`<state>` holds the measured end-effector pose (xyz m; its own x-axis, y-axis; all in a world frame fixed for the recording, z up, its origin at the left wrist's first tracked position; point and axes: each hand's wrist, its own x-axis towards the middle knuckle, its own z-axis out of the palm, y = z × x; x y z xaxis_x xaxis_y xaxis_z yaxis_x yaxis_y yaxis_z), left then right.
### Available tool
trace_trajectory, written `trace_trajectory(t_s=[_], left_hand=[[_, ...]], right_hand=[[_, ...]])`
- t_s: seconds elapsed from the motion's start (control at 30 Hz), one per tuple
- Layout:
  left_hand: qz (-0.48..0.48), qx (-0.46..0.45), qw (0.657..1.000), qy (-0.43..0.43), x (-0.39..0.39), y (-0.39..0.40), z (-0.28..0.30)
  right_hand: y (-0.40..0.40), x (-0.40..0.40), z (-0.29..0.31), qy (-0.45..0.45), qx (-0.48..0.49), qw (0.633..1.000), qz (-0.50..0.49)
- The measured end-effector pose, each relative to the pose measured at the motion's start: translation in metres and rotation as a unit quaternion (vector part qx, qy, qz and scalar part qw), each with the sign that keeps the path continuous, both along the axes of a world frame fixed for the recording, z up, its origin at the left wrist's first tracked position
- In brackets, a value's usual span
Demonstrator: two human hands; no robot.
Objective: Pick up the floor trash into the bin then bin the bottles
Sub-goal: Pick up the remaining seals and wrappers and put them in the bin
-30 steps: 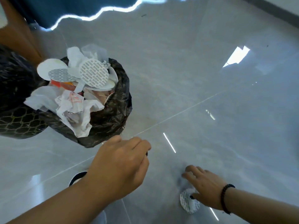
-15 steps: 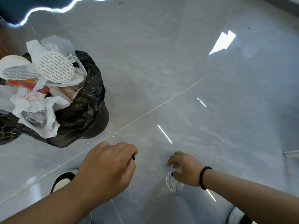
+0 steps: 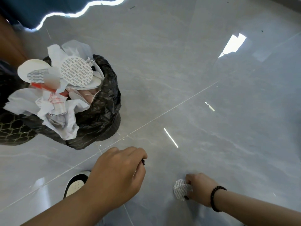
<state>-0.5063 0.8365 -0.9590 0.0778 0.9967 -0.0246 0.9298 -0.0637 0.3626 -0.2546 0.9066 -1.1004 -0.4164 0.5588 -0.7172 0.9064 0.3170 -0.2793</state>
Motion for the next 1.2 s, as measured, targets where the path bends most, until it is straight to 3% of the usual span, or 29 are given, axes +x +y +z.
trace_trajectory(t_s=[0.17, 0.3, 0.47, 0.6, 0.73, 0.8, 0.9, 1.0, 1.2], left_hand=[[0.054, -0.050, 0.997, -0.040, -0.008, 0.000, 0.012], [0.136, -0.112, 0.971, -0.159, -0.023, 0.003, 0.026], [0.204, -0.080, 0.944, -0.247, -0.046, 0.000, 0.058], [0.264, 0.021, 0.917, -0.299, -0.073, -0.011, 0.089], [0.357, 0.193, 0.838, -0.365, -0.115, -0.014, 0.113], [0.392, 0.253, 0.820, -0.331, -0.140, -0.010, 0.120], [0.427, 0.268, 0.829, -0.242, -0.181, 0.002, 0.112], [0.435, 0.238, 0.852, -0.166, -0.214, 0.014, 0.095], [0.358, 0.128, 0.925, -0.028, -0.235, 0.032, 0.058]], right_hand=[[0.025, -0.053, 0.049, 0.192, 0.008, 0.981, -0.023], [0.046, -0.108, 0.124, 0.347, -0.014, 0.937, -0.022], [0.052, -0.148, 0.176, 0.412, -0.052, 0.909, -0.043], [0.052, -0.176, 0.198, 0.461, -0.041, 0.880, -0.103], [0.063, -0.205, 0.222, 0.519, 0.077, 0.819, -0.233], [0.069, -0.219, 0.237, 0.545, 0.107, 0.793, -0.249], [0.072, -0.238, 0.253, 0.574, 0.147, 0.774, -0.224], [0.070, -0.251, 0.255, 0.580, 0.169, 0.768, -0.214], [0.079, -0.288, 0.247, 0.524, 0.253, 0.793, -0.180]])
